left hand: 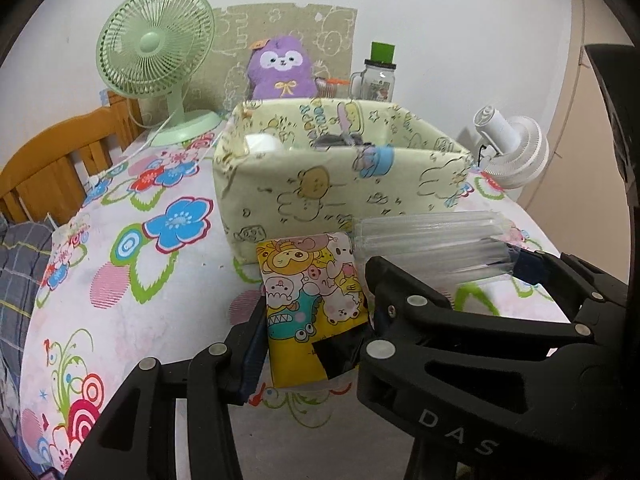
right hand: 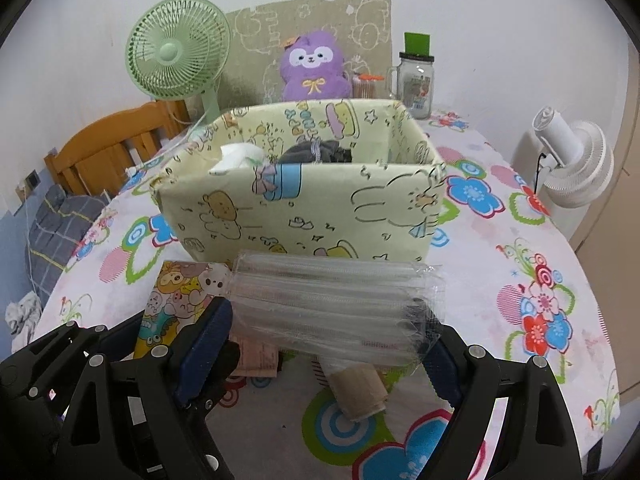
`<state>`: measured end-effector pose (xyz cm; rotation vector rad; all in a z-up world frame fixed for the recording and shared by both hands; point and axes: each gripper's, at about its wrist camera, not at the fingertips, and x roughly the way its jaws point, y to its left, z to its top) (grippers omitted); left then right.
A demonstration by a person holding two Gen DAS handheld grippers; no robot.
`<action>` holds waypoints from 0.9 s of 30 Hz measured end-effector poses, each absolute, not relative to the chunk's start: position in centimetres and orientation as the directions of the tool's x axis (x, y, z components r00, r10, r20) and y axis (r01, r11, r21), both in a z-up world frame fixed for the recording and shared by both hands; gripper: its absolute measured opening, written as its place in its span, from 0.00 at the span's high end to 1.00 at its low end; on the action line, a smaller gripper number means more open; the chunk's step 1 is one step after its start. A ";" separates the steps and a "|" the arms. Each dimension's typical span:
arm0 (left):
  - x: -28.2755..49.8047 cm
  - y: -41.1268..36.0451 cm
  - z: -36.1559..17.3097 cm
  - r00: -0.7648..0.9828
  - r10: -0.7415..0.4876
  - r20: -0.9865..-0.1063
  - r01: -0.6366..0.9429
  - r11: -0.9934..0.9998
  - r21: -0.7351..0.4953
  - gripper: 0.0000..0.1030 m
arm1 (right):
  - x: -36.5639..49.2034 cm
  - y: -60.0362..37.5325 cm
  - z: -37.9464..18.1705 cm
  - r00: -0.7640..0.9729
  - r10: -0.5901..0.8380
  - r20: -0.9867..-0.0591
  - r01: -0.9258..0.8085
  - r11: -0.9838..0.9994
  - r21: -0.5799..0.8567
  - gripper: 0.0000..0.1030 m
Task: Organize soft objects
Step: 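Lift the clear bundle and yellow pack and carry them over the box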
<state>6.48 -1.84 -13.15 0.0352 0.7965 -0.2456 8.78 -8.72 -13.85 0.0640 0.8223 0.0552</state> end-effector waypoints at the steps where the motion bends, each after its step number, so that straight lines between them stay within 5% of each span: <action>1: 6.3 -1.9 -12.8 0.676 -0.205 -0.708 0.233 0.971 -0.059 0.49 | 8.6 -8.8 -13.7 0.683 0.073 -0.727 -0.023 0.997 0.078 0.13; 27: 2.5 -2.9 -7.0 0.754 -0.226 -0.617 0.262 0.964 -0.033 0.49 | 4.0 -9.8 -7.4 0.772 0.043 -0.634 0.001 0.998 0.068 0.13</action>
